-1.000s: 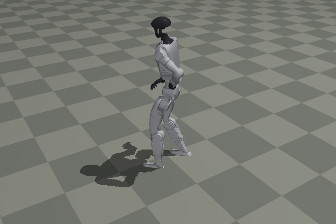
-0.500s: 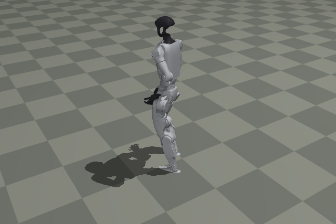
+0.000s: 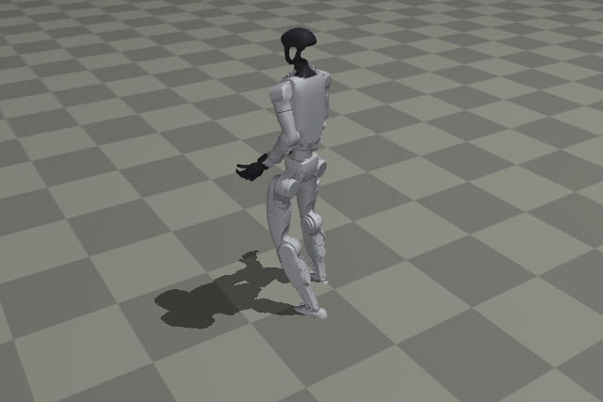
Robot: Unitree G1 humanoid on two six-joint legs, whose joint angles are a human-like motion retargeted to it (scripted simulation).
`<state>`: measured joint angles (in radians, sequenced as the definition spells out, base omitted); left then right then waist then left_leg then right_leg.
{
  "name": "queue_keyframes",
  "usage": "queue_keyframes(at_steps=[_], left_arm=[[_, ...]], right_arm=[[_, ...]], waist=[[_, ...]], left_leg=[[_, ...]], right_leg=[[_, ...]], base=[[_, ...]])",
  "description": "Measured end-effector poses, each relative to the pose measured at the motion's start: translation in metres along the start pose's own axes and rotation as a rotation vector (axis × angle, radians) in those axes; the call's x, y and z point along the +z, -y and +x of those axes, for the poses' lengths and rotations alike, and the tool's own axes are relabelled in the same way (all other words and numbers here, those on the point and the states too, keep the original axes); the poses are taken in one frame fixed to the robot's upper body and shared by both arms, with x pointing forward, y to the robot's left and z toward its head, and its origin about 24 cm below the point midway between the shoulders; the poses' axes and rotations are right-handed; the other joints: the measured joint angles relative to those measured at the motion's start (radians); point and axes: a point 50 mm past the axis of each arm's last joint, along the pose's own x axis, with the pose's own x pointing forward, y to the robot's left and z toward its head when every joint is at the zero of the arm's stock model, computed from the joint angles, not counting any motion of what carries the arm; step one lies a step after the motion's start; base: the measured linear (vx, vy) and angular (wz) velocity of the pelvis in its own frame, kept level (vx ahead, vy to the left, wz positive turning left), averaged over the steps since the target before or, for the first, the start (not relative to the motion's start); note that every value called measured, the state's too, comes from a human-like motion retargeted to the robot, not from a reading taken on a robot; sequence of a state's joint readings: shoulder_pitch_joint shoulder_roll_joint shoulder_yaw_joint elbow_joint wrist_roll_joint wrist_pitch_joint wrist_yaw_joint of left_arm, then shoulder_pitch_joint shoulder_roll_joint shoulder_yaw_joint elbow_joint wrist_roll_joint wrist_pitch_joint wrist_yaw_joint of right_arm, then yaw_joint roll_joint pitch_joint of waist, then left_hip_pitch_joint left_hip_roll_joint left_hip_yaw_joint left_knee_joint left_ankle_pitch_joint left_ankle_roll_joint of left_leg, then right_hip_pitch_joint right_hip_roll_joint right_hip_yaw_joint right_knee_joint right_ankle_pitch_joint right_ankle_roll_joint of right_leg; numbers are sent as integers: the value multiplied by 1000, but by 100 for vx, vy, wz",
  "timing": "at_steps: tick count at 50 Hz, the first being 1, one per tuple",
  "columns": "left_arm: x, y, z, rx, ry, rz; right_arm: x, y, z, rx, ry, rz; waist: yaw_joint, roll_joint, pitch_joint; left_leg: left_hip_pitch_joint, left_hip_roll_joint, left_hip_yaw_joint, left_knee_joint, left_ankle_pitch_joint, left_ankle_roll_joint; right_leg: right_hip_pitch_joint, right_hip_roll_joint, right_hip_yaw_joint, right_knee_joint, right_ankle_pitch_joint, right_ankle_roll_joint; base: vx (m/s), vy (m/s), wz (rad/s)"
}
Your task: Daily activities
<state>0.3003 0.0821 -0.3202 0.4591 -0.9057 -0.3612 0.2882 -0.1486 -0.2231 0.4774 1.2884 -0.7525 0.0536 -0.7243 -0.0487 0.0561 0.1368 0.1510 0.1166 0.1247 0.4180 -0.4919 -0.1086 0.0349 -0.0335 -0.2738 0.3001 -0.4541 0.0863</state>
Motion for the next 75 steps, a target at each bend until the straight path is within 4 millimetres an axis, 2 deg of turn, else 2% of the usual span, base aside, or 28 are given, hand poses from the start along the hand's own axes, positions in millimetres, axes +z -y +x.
queue_keyframes(at_steps=[8,14,18,20,22,27,31,35,41,45,49,53,58,62,65,68,71,75], left_arm=[[75,57,-9,-330,250,-304],[139,92,-34,-602,471,-461],[171,109,-55,-747,596,-488],[182,114,-63,-795,648,-482],[189,118,-69,-827,691,-465],[202,121,-80,-861,787,-395],[211,119,-86,-853,874,-324],[220,115,-92,-824,978,-237],[229,111,-97,-743,1127,-61],[220,104,-84,-644,1138,112],[194,87,-59,-523,1031,357],[154,60,-34,-431,844,621],[109,32,-16,-381,638,872],[94,25,-7,-373,591,1010],[96,30,0,-367,633,1089],[112,48,3,-367,768,1131],[137,76,-2,-382,976,1137],[166,112,-20,-441,1252,1119]], right_arm=[[10,9,8,-20,-12,94],[27,22,15,-72,49,131],[41,29,19,-98,99,139],[46,32,20,-104,118,140],[50,33,21,-108,123,145],[55,35,22,-108,125,163],[59,37,23,-122,140,181],[63,41,23,-141,166,195],[59,37,19,-138,169,197],[51,30,16,-112,140,190],[40,21,12,-65,96,183],[30,12,8,-16,66,169],[25,7,6,27,82,129],[25,11,9,21,128,83],[23,19,13,-24,149,58],[13,38,21,-141,139,53],[2,72,32,-338,107,87],[-15,126,38,-653,68,124]], waist=[[10,-58,11],[5,-132,8],[9,-178,-2],[28,-190,-14],[33,-203,-24],[30,-237,-43],[20,-257,-58],[2,-259,-72],[-26,-237,-84],[-40,-224,-86],[-51,-217,-83],[-62,-221,-80],[-83,-238,-79],[-110,-256,-83],[-129,-271,-93],[-139,-284,-107],[-141,-284,-118],[-137,-279,-137]], left_leg=[[10,-59,81,-27,-2,42],[-6,-131,154,-76,9,75],[-24,-176,216,-122,33,87],[-35,-187,268,-150,44,89],[-44,-204,297,-177,58,92],[-46,-252,347,-242,92,99],[-39,-283,379,-282,113,105],[-29,-294,401,-312,127,109],[-28,-271,427,-298,129,114],[-33,-254,439,-272,128,119],[-31,-244,448,-264,130,127],[-22,-251,455,-274,142,135],[-12,-274,465,-310,164,143],[-8,-299,472,-341,182,150],[-12,-321,471,-355,196,156],[-15,-337,468,-362,207,164],[-16,-342,455,-373,215,178],[-14,-334,451,-372,224,190]], right_leg=[[-74,-52,71,68,-12,34],[-194,-113,127,169,-9,83],[-282,-182,86,248,-1,95],[-307,-256,-47,300,-27,48],[-322,-296,-111,345,-63,23],[-342,-350,-149,443,-117,9],[-330,-357,-135,475,-137,14],[-300,-315,-101,422,-137,26],[-252,-242,-53,286,-116,34],[-230,-207,-23,222,-88,42],[-218,-181,6,179,-64,50],[-225,-173,36,181,-60,55],[-266,-180,73,232,-74,60],[-317,-194,110,325,-96,66],[-331,-212,136,416,-127,66],[-328,-236,143,465,-150,57],[-308,-234,147,445,-162,49],[-266,-215,154,371,-170,40]], base=[[0,17,-57],[-9,20,-63],[-13,15,-89],[-13,10,-140],[-11,7,-111],[-9,4,-86],[-6,0,-73],[-5,-2,-59],[-4,-3,-51],[-3,-2,-48],[-3,-1,-48],[-4,-1,-41],[-6,-1,-29],[-8,-1,-18],[-9,-2,-17],[-9,-4,-20],[-8,-5,-16],[-7,-8,-29]])
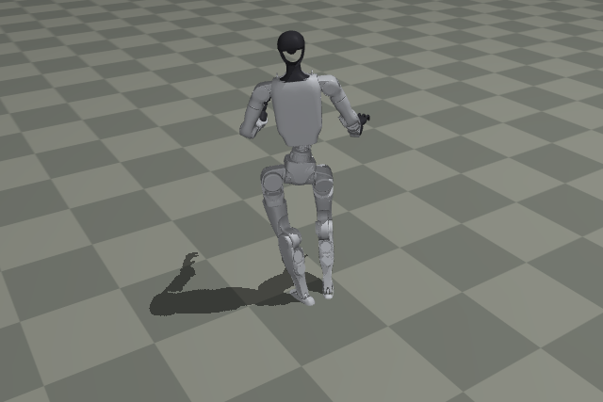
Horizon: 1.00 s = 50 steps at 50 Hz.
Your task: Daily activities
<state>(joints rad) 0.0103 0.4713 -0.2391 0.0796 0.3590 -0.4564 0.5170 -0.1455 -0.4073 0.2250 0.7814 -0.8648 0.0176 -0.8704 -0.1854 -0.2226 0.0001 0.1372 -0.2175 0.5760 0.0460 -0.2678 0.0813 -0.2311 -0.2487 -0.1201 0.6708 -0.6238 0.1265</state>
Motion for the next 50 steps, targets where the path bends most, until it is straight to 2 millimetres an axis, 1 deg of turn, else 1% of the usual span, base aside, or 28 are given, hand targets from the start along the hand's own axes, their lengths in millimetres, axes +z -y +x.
queue_keyframes(at_steps=[3,5,7,9,11,13,15,17,20,22,26,31,35,39,42,45,50], left_arm=[[26,-7,21,15,187,42],[44,-10,31,3,309,74],[61,-10,38,-29,423,109],[76,-8,42,-74,528,147],[88,-5,44,-128,618,188],[96,-1,44,-187,691,235],[101,3,45,-246,750,288],[104,6,46,-299,800,344],[109,10,50,-362,867,431],[114,10,55,-383,916,489],[133,2,71,-336,1031,597],[174,-25,93,-97,1193,700],[204,-50,103,129,1284,761],[220,-69,109,292,1305,806],[228,-81,113,390,1302,829],[234,-89,115,459,1294,843],[241,-95,114,528,1302,857]], right_arm=[[-3,44,29,-276,26,2],[-1,81,46,-470,74,-5],[6,122,59,-666,155,-18],[19,163,66,-851,260,-34],[35,202,65,-1018,376,-50],[51,234,58,-1156,490,-64],[66,258,48,-1261,592,-73],[80,275,38,-1332,677,-68],[96,290,26,-1389,787,-58],[105,295,20,-1395,847,-49],[121,302,11,-1381,955,-24],[136,312,-1,-1391,1062,30],[142,323,-8,-1434,1088,90],[145,331,-11,-1470,1075,152],[145,338,-11,-1504,1052,185],[146,345,-11,-1528,1028,209],[148,353,-11,-1542,1002,207]], waist=[[3,9,-14],[4,18,-22],[2,28,-30],[1,39,-36],[-1,50,-41],[-2,61,-45],[-3,72,-49],[-3,83,-53],[-2,99,-59],[-2,108,-63],[2,122,-73],[14,145,-83],[23,166,-91],[26,178,-99],[28,186,-105],[28,193,-110],[27,198,-118]], left_leg=[[-1,14,2,11,3,6],[-4,26,5,21,3,8],[-9,39,9,35,0,8],[-14,53,13,52,-3,7],[-21,68,18,69,-9,5],[-28,82,21,86,-16,4],[-36,96,24,103,-24,2],[-45,110,26,120,-33,1],[-59,131,28,149,-45,0],[-68,145,31,170,-53,1],[-86,170,34,214,-65,2],[-117,198,34,258,-79,-1],[-144,216,29,280,-86,-6],[-162,233,33,303,-86,-12],[-176,241,32,313,-89,-15],[-187,246,31,318,-90,-16],[-200,251,28,321,-89,-17]], right_leg=[[30,18,-3,-62,7,-4],[47,30,-5,-98,16,-6],[60,42,-8,-128,26,-7],[70,54,-10,-153,35,-7],[78,66,-11,-175,44,-6],[85,78,-11,-195,51,-5],[90,90,-11,-213,58,-4],[95,102,-12,-231,64,-2],[103,118,-13,-256,75,1],[107,125,-15,-267,81,2],[112,136,-18,-282,92,5],[114,152,-27,-313,114,9],[111,166,-34,-343,134,11],[106,173,-35,-354,149,11],[101,178,-36,-366,159,11],[98,183,-37,-378,167,10],[93,187,-40,-393,180,11]], base=[[-5,-10,-35],[-3,-11,-35],[-2,-11,-33],[0,-11,-32],[1,-11,-30],[2,-10,-28],[2,-9,-26],[2,-8,-22],[2,-7,-19],[0,-7,-17],[0,-2,-4],[0,0,0],[0,0,0],[0,0,0],[0,0,0],[0,0,0],[0,0,0]])
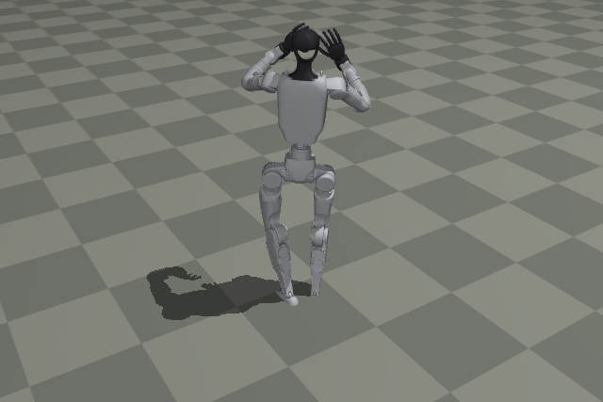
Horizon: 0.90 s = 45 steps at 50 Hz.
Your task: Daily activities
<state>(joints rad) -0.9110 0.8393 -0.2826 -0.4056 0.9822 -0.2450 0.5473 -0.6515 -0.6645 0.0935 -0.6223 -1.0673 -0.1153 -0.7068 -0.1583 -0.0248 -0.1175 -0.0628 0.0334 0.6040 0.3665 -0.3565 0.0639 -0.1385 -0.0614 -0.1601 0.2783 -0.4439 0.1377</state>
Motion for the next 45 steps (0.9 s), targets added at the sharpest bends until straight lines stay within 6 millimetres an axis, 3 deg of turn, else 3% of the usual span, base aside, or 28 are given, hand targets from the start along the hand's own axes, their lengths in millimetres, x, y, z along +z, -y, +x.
queue_keyframes(at_steps=[5,8,12,15,18,20,22,24,27,29,31,35,40,45], left_arm=[[-1,-8,5,54,8,31],[-4,-13,-1,70,-15,48],[-10,-10,-37,-7,-134,32],[-5,0,-88,-163,-312,-43],[24,8,-165,-437,-594,-190],[54,14,-218,-660,-790,-291],[102,16,-274,-928,-1002,-423],[161,11,-323,-1208,-1193,-554],[257,-18,-373,-1658,-1419,-730],[306,-47,-386,-1919,-1523,-824],[340,-73,-388,-2110,-1600,-915],[369,-99,-382,-2267,-1660,-1057],[359,-88,-384,-2222,-1595,-1108],[314,-37,-380,-1942,-1459,-1040]], right_arm=[[0,2,5,2,25,-24],[0,5,6,-11,40,-45],[-4,7,-14,62,12,-66],[-7,6,-47,207,-54,-51],[0,0,-105,502,-179,24],[7,-2,-154,753,-295,61],[24,1,-221,1077,-449,112],[51,17,-290,1410,-620,154],[111,63,-373,1886,-871,203],[149,99,-400,2144,-998,230],[179,130,-411,2346,-1091,258],[217,170,-410,2576,-1185,326],[232,178,-406,2609,-1213,376],[227,167,-405,2499,-1189,344]], waist=[[0,-5,0],[10,-13,11],[13,-25,39],[15,-33,59],[1,-30,52],[-3,-34,57],[-5,-31,35],[-1,-28,14],[12,-24,-9],[19,-25,-10],[22,-26,-8],[20,-28,5],[12,-28,6],[9,-31,1]], left_leg=[[-9,1,-5,0,0,-2],[-14,-7,-14,-16,1,-5],[-11,-22,-19,-48,19,-11],[0,-36,-19,-77,36,-15],[34,-69,-26,-151,67,-14],[46,-78,-28,-172,72,-11],[67,-93,-38,-211,74,-3],[85,-104,-43,-248,78,4],[102,-115,-45,-292,86,4],[106,-117,-42,-299,90,0],[107,-118,-37,-300,92,-3],[109,-116,-25,-297,98,-7],[111,-120,-31,-296,96,-6],[108,-125,-43,-294,97,-6]], right_leg=[[-6,2,-3,-6,6,2],[-11,3,-4,-13,6,2],[-19,0,2,-17,6,-1],[-25,-5,12,-11,0,-4],[-16,-14,17,-19,-6,-5],[-15,-18,21,-16,-12,-6],[-3,-18,19,-26,-15,-6],[8,-16,16,-41,-10,-5],[20,-12,10,-67,4,-4],[21,-14,8,-69,8,-5],[19,-16,5,-64,11,-4],[13,-21,2,-46,11,-3],[5,-27,5,-23,-11,-8],[-3,-31,17,-9,-30,-15]], base=[[0,0,0],[2,0,2],[0,0,0],[0,0,0],[2,1,0],[0,0,0],[1,3,4],[1,6,6],[0,4,1],[0,0,0],[0,0,0],[0,0,0],[0,0,0],[0,0,0]])
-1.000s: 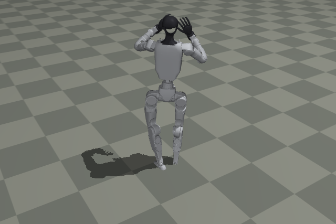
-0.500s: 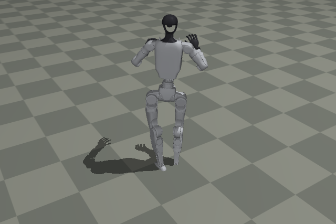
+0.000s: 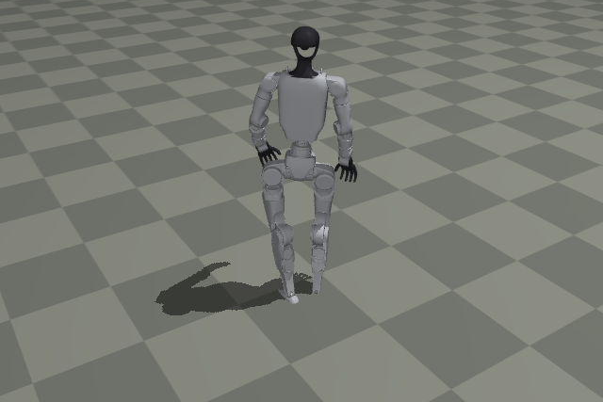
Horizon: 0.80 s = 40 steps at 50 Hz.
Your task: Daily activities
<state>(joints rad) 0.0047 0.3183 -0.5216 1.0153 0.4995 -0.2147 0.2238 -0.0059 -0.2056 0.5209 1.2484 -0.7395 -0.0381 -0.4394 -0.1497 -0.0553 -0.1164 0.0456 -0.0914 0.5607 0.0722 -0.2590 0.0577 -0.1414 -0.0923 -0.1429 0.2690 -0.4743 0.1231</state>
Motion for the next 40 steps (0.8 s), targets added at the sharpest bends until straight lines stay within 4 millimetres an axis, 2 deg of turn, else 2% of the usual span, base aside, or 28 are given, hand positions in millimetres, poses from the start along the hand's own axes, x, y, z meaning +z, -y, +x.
queue_keyframes(at_steps=[5,10,15,20,22,23,26,29,32,37,40], left_arm=[[52,-69,7,298,301,45],[102,-120,-12,530,584,49],[131,-147,-37,678,769,23],[137,-155,-48,757,805,-37],[131,-152,-44,760,760,-74],[124,-149,-41,755,720,-90],[100,-132,-25,715,554,-147],[63,-102,-7,635,313,-191],[21,-61,2,520,42,-221],[-37,5,-16,322,-329,-253],[-57,27,-31,265,-462,-282]], right_arm=[[6,32,9,-209,43,11],[12,68,15,-413,93,43],[15,94,15,-566,122,83],[14,106,13,-658,111,122],[10,109,13,-673,91,128],[8,110,13,-676,78,130],[-1,98,13,-618,21,121],[-9,77,12,-513,-35,104],[-12,56,11,-402,-74,89],[-12,34,6,-291,-82,92],[-12,32,5,-282,-65,96]], waist=[[0,-6,-7],[-5,-12,-10],[-17,-15,-10],[-28,-18,-8],[-34,-29,-4],[-32,-22,-5],[-29,-25,3],[-24,-27,8],[-22,-24,13],[-24,-23,22],[-28,-19,23]], left_leg=[[-4,2,-5,5,0,3],[-10,8,6,10,-3,6],[-17,13,20,11,-5,6],[-22,16,27,15,-8,8],[-25,23,25,2,-17,14],[-26,19,25,10,-10,12],[-28,15,16,20,-15,15],[-28,12,2,23,-26,20],[-28,7,-8,24,-36,25],[-29,6,5,28,-36,21],[-30,3,8,23,-37,22]], right_leg=[[0,4,13,-5,0,-2],[2,12,26,-26,15,2],[4,21,39,-53,35,2],[6,25,47,-69,49,1],[-1,40,57,-71,72,19],[1,32,53,-73,60,5],[-1,25,51,-62,50,0],[-5,22,48,-44,41,0],[-10,20,42,-28,32,1],[-20,11,36,-3,23,2],[-24,8,31,2,20,2]], base=[[0,0,0],[0,0,0],[0,0,0],[0,0,0],[0,0,0],[0,0,0],[0,0,0],[0,0,0],[0,0,0],[0,0,0],[0,0,0]])
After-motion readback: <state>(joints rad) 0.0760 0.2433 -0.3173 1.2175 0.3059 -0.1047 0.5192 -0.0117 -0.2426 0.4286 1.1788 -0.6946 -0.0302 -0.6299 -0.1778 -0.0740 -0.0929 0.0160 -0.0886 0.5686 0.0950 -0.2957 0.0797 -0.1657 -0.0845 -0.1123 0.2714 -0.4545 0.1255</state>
